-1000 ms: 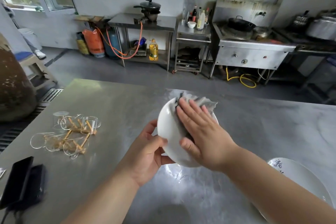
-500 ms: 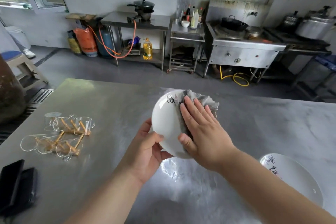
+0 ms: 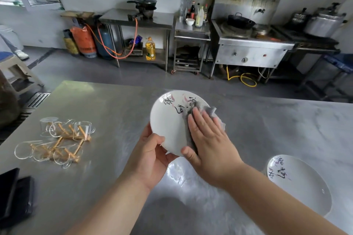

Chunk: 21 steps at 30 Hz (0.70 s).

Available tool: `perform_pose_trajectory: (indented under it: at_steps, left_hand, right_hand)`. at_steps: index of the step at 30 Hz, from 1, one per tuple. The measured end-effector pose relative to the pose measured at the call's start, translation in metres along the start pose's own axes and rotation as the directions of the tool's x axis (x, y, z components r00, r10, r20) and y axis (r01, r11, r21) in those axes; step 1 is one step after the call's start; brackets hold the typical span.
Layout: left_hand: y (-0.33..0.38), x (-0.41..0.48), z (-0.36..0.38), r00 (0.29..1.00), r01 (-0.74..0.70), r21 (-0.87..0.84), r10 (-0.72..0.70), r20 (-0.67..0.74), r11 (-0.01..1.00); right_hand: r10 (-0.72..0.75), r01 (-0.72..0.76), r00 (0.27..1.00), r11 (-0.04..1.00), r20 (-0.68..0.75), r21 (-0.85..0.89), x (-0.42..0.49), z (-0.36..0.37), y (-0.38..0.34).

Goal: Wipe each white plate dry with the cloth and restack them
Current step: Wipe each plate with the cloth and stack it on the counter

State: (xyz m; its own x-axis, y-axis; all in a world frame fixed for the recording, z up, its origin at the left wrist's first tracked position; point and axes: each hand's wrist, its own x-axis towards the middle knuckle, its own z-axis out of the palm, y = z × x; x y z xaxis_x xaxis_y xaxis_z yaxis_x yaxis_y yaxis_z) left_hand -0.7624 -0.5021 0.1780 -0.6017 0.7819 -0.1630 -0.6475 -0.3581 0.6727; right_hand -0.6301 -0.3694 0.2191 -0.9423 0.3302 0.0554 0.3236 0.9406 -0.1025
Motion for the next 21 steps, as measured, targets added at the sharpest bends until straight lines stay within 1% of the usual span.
perform_pose_trajectory:
  at_steps: [3, 5, 7, 9, 11, 13, 15, 17, 19, 21]
  left_hand:
    - [-0.002, 0.001, 0.002, 0.999, 0.008, -0.026, -0.009, -0.047, 1.0]
    - [-0.006, -0.001, 0.0, 0.998, 0.014, -0.015, -0.015, -0.068, 1.0]
    - [-0.008, -0.002, 0.0, 0.997, 0.019, -0.023, -0.021, -0.07, 1.0]
    - [-0.008, -0.003, 0.002, 0.999, 0.017, -0.004, -0.017, -0.052, 1.0]
    - [-0.008, -0.002, 0.008, 0.999, 0.014, -0.004, -0.014, -0.043, 1.0]
    - [-0.007, 0.0, 0.014, 0.998, 0.004, -0.021, -0.005, -0.056, 1.0]
    - [-0.006, 0.001, 0.017, 0.997, -0.006, -0.007, 0.005, -0.074, 1.0]
    - [-0.007, 0.0, 0.016, 0.995, 0.0, 0.016, 0.002, -0.102, 1.0]
    - [-0.007, -0.001, 0.014, 0.994, 0.015, 0.037, -0.011, -0.113, 0.999]
    - [-0.006, -0.004, 0.014, 0.996, 0.032, 0.115, -0.022, -0.091, 0.993]
  right_hand:
    - [-0.105, 0.103, 0.994, 0.988, 0.017, 0.113, -0.028, 0.019, -0.029]
    - [-0.122, 0.116, 0.991, 0.986, 0.05, 0.119, -0.037, 0.026, -0.031]
    - [-0.06, 0.056, 0.997, 0.996, 0.057, 0.076, -0.03, 0.02, -0.016]
    - [0.059, -0.062, 0.996, 0.997, 0.061, 0.044, -0.018, 0.009, 0.003]
    - [0.14, -0.143, 0.989, 0.983, 0.039, 0.111, -0.011, 0.004, 0.012]
    - [0.126, -0.124, 0.992, 0.978, 0.001, 0.167, -0.015, 0.007, 0.001]
    - [0.062, -0.054, 0.997, 0.975, -0.034, 0.216, -0.028, 0.019, -0.016]
    - [0.04, -0.033, 0.999, 0.962, -0.021, 0.271, -0.037, 0.027, -0.021]
    - [0.067, -0.052, 0.997, 0.953, -0.041, 0.299, -0.033, 0.027, -0.009]
    - [0.117, -0.084, 0.989, 0.948, -0.09, 0.306, -0.019, 0.018, 0.01]
